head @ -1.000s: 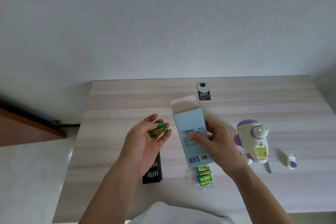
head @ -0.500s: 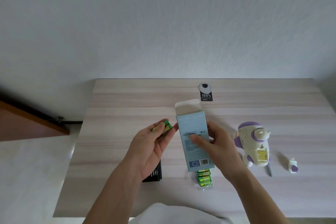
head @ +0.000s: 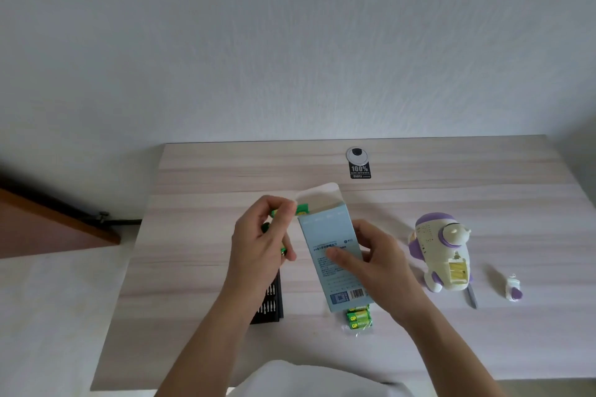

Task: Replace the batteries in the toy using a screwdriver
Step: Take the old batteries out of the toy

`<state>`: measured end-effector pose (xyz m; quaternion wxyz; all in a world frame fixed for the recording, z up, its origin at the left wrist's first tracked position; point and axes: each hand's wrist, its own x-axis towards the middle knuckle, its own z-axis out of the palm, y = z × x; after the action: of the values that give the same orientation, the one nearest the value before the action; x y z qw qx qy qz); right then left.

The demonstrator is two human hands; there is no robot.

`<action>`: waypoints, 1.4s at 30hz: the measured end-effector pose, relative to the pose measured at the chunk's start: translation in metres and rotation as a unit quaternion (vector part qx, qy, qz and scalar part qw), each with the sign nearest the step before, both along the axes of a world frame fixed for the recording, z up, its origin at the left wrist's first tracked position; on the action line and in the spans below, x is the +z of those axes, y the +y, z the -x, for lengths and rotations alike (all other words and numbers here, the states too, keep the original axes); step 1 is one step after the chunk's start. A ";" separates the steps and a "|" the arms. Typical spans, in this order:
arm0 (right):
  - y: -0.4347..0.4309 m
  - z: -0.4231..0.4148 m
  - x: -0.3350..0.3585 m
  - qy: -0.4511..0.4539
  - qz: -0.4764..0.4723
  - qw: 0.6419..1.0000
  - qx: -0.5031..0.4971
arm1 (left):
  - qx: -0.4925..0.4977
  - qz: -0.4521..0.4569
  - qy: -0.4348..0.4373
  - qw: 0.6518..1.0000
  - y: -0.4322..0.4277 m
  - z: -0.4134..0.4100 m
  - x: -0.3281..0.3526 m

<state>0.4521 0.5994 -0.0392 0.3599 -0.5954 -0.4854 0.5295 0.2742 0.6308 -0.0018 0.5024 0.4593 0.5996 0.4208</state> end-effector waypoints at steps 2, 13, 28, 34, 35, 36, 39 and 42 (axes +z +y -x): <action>0.000 0.000 0.002 0.004 -0.007 1.000 -0.001 | -0.030 -0.078 0.038 0.996 0.005 -0.005 0.004; -0.005 -0.001 0.008 0.033 -0.028 0.999 -0.005 | -0.076 -0.256 0.227 0.937 0.019 -0.018 -0.010; -0.007 -0.008 0.009 0.086 -0.026 0.996 -0.021 | -0.003 -0.133 0.067 0.989 0.017 -0.009 0.005; -0.003 -0.008 0.011 0.067 -0.024 0.997 -0.015 | -0.083 0.001 -0.003 0.997 0.011 0.005 0.015; -0.003 -0.008 0.011 0.063 -0.024 0.998 -0.012 | -0.122 -0.027 0.057 0.990 0.009 0.009 0.016; -0.003 -0.008 0.011 0.060 -0.024 0.998 -0.010 | -0.149 -0.051 0.109 0.981 0.008 0.012 0.017; -0.002 -0.009 0.009 0.076 -0.019 0.997 -0.020 | -0.182 -0.083 0.196 0.960 0.007 0.020 0.028; -0.001 -0.009 0.008 0.070 -0.015 0.997 -0.009 | -0.197 -0.138 0.245 0.939 0.006 0.025 0.038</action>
<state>0.4612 0.5980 -0.0317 0.4067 -0.5552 -0.4618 0.5596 0.2489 0.6367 0.0357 0.3449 0.7216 0.5378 0.2665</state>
